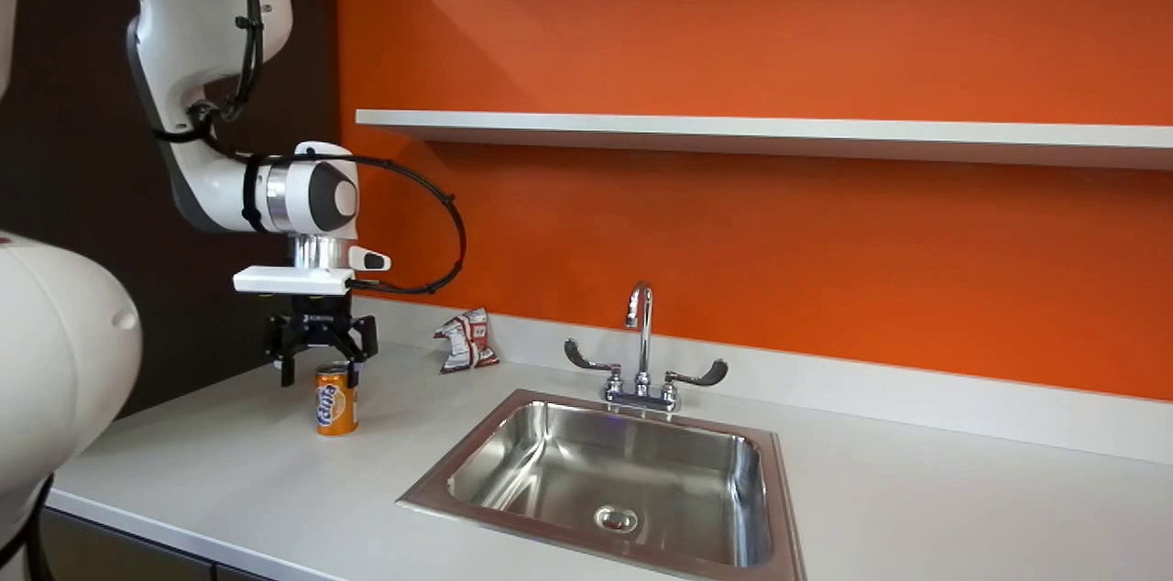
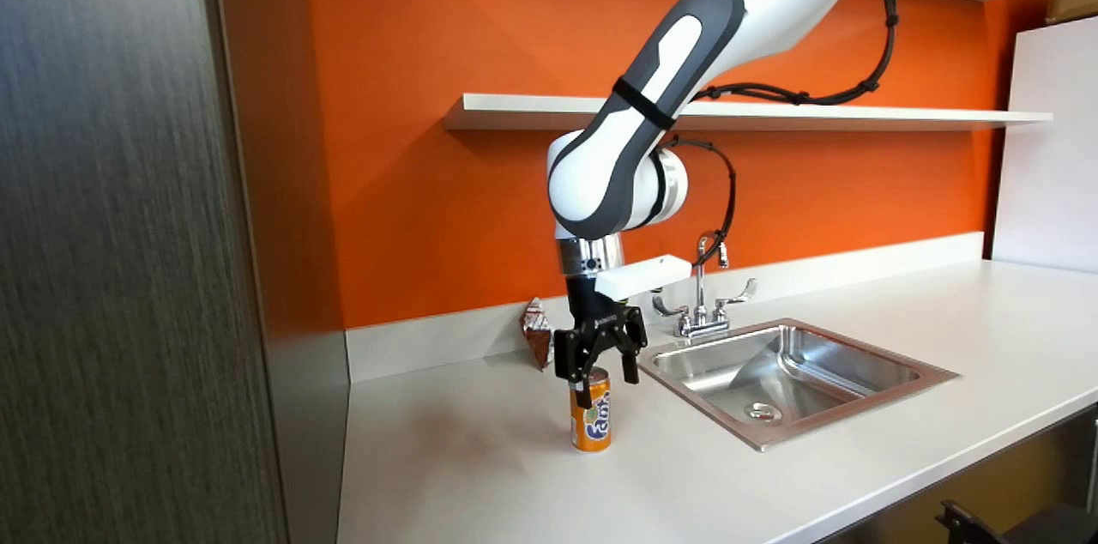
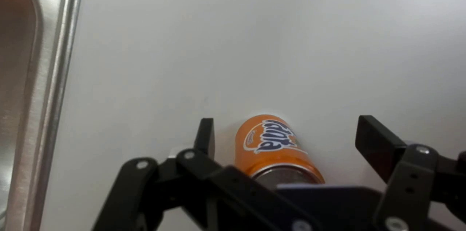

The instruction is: Put the orange can inside the sink.

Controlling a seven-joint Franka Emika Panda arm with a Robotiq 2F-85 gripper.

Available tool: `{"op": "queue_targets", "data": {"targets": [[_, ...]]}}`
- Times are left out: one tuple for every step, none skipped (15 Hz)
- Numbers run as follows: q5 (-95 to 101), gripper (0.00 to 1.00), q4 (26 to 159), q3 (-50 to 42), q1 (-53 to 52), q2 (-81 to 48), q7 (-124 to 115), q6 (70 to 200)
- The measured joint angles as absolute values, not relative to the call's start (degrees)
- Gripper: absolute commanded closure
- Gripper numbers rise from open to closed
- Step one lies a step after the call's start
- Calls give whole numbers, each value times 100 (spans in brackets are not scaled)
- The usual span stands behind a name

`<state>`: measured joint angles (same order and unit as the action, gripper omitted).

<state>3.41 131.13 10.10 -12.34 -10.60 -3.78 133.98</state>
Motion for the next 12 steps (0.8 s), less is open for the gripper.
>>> {"op": "queue_targets", "data": {"targets": [[341,0,13076,1010,-1235,-1095,-371,13398],[341,0,13038,1010,-1235,-1129,-365,13398],[341,0,13003,1010,-1235,-1161,-357,13398],[341,0,12968,1010,-1235,-1195,-350,13398],[341,0,12934,1010,-1235,-1230,-345,13398],[341,0,12902,1010,-1235,-1261,-343,13398],[341,0,12871,1010,-1235,-1292,-340,13398],[341,0,12843,1010,-1235,-1319,-338,13398],[341,0,12812,1010,-1235,-1352,-336,13398],[341,0,12783,1010,-1235,-1384,-333,13398],[341,0,12753,1010,-1235,-1413,-331,13398],[341,0,12723,1010,-1235,-1443,-329,13398]]}}
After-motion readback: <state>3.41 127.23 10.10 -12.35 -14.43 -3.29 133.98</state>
